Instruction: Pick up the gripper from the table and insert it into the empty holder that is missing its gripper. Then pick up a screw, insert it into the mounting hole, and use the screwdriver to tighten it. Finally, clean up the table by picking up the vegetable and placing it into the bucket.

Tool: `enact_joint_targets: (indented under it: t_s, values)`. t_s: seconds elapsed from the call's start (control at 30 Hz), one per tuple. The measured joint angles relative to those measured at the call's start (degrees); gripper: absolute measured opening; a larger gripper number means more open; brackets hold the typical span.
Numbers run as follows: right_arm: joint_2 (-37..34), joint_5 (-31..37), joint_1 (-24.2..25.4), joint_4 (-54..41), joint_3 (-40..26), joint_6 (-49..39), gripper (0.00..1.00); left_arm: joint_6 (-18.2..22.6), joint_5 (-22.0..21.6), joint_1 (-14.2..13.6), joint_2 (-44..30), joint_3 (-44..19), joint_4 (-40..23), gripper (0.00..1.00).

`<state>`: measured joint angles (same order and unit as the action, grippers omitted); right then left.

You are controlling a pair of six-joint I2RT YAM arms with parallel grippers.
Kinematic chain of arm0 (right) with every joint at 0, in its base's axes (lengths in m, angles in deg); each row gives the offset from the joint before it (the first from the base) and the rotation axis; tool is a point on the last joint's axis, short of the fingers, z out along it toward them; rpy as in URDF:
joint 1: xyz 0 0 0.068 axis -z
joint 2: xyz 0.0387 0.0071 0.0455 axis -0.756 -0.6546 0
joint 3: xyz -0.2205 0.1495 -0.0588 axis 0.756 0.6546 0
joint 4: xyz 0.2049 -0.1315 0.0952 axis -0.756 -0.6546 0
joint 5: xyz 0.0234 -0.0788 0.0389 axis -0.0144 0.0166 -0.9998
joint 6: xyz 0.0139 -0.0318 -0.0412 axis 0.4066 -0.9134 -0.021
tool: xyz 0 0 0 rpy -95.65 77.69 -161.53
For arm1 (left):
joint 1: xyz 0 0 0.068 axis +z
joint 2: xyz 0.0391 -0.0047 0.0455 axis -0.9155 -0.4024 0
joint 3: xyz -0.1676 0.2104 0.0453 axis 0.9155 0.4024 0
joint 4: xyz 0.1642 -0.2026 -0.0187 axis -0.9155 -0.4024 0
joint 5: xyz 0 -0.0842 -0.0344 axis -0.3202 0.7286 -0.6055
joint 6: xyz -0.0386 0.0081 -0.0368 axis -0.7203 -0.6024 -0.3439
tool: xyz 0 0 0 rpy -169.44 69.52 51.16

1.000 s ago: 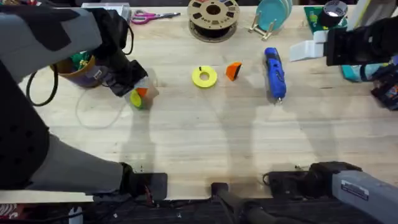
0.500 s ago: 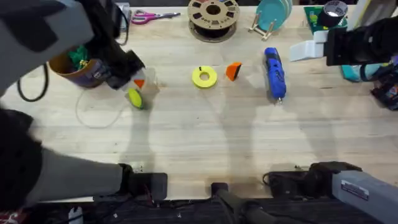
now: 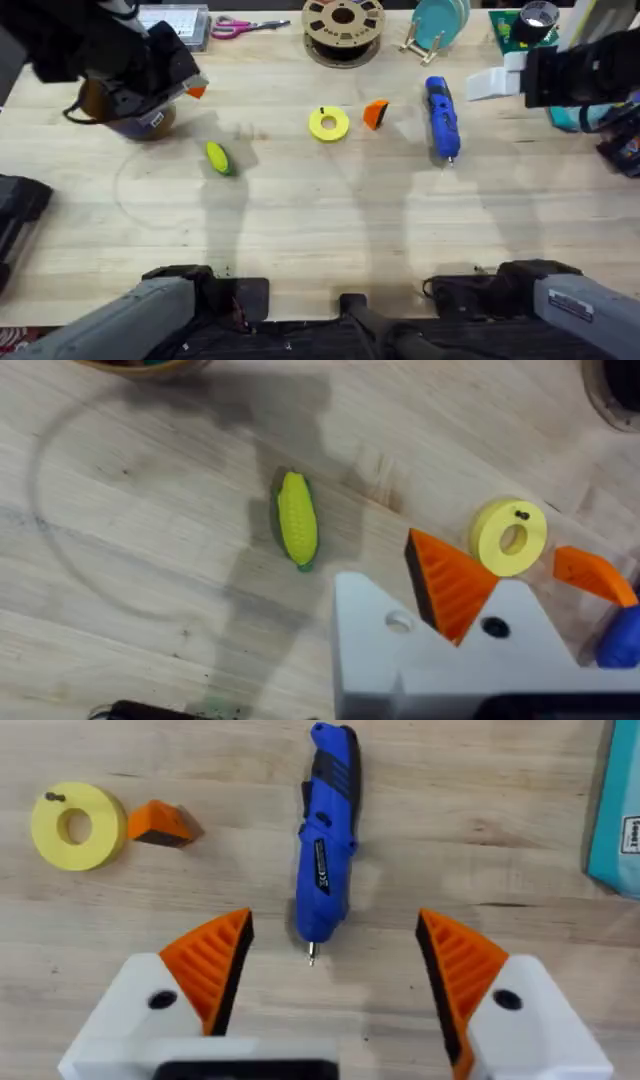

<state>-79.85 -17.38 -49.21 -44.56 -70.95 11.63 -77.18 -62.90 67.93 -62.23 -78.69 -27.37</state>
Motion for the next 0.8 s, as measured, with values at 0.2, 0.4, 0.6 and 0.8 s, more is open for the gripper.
enact_joint_targets:
  t_s: [0.2,0.4,0.6,0.8]
  values:
    - [0.0,0.0,0.0,0.0,0.0,0.0,0.998,2.8,0.0,0.0,3.2,0.0,-0.1,0.004]
    - [0.0,0.0,0.0,0.0,0.0,0.0,0.997,3.9,0.0,0.0,3.2,0.0,-0.3,0.194]
    - [0.0,0.0,0.0,0.0,0.0,0.0,0.997,3.9,-0.1,0.0,3.2,0.0,-0.3,0.973]
    - [0.0,0.0,0.0,0.0,0.0,0.0,0.998,4.1,-0.2,0.0,3.2,0.0,0.4,0.985]
